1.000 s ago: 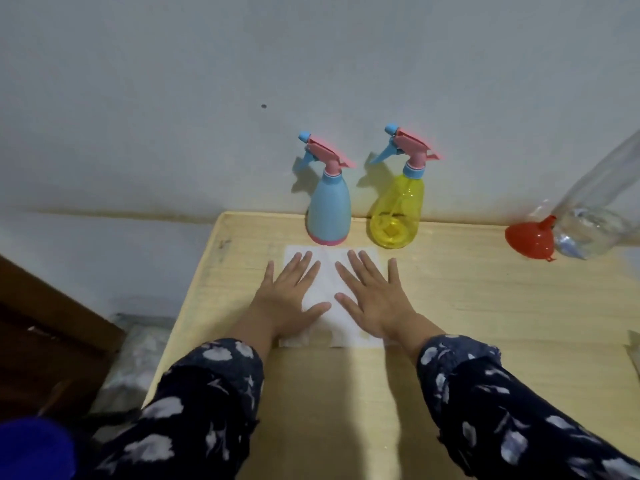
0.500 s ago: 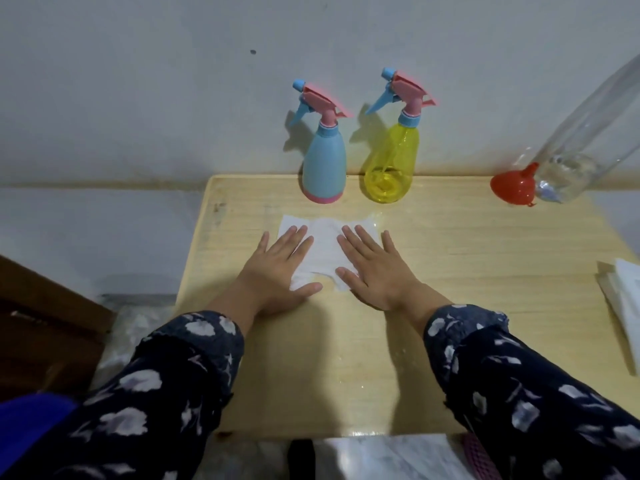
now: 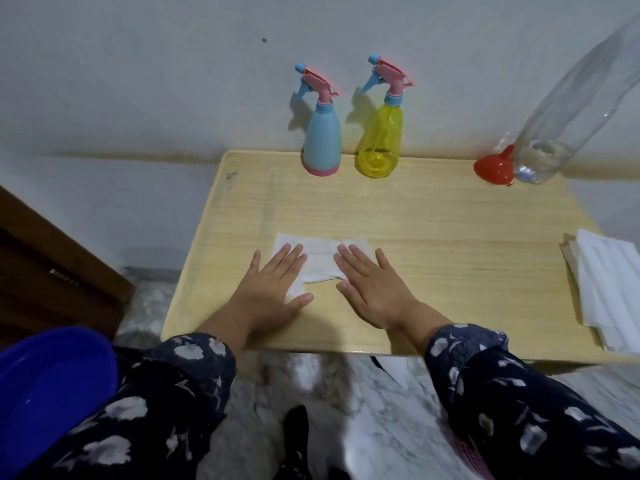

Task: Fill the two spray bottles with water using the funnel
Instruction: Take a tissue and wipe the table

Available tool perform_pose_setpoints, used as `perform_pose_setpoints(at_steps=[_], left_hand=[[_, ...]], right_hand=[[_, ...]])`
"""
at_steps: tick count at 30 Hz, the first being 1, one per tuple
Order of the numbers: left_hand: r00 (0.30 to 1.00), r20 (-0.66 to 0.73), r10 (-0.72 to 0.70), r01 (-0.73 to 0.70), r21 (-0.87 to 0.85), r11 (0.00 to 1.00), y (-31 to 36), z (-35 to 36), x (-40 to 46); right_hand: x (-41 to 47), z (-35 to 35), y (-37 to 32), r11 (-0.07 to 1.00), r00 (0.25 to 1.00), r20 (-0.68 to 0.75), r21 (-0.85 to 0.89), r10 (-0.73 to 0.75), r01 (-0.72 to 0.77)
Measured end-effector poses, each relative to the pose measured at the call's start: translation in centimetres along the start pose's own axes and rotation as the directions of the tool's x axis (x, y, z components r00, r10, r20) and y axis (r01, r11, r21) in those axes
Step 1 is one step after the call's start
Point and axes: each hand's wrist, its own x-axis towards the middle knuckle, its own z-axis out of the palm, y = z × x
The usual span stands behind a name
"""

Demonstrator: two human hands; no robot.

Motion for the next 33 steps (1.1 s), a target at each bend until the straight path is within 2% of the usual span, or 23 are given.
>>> perform_pose_setpoints(at_steps=[6,10,12,14,16,20,25,33], left_hand=[[0.998,-0.003,-0.062,0.062,-0.069,0.996,2.3,0.2,-3.4],[0.962,-0.245,-0.124,0.083,-0.171,0.982,2.4,-0.2,-3.7],[0.949,-0.271,-0.161,0.101,-0.222,0.970,2.2,-0.3,-3.2],[0.955,-0.231,-0.184,0.128,-0.240,0.962,2.0,-0.4,-2.7],[0.974,-0.130,-0.184,0.151,-0.230,0.961,1.9,-0.3,-2.5],[0.992,0.049,-0.118,0.122,-0.094,0.988,0.7,0.2,-2.6],[0.994,0.073,-0.080,0.079,0.018,0.997,0.6,0.1,-3.3],[0.997,0.070,-0.021,0.021,0.001,1.000,2.0,0.9,-8.0]], right_hand=[[-3.0,-0.1,-1.1,0.997,1.000,-0.006,0.075,-0.007,0.007],[-3.3,-1.3,-0.8,0.974,0.968,-0.247,0.225,0.038,0.020],[-2.9,-1.7,-0.3,0.959,0.956,-0.278,0.283,0.093,-0.011],[-2.7,-1.8,-0.3,0.960,0.977,-0.192,0.279,0.087,-0.031],[-2.5,-1.7,-0.2,0.972,0.992,-0.121,0.237,0.038,-0.008],[-1.9,-1.1,-0.1,0.996,1.000,-0.006,0.090,-0.016,0.017],[-2.5,-0.2,-0.5,1.000,0.999,-0.039,-0.001,-0.019,0.019],[-7.8,1.3,-3.2,1.000,1.000,-0.024,0.003,0.007,-0.007]])
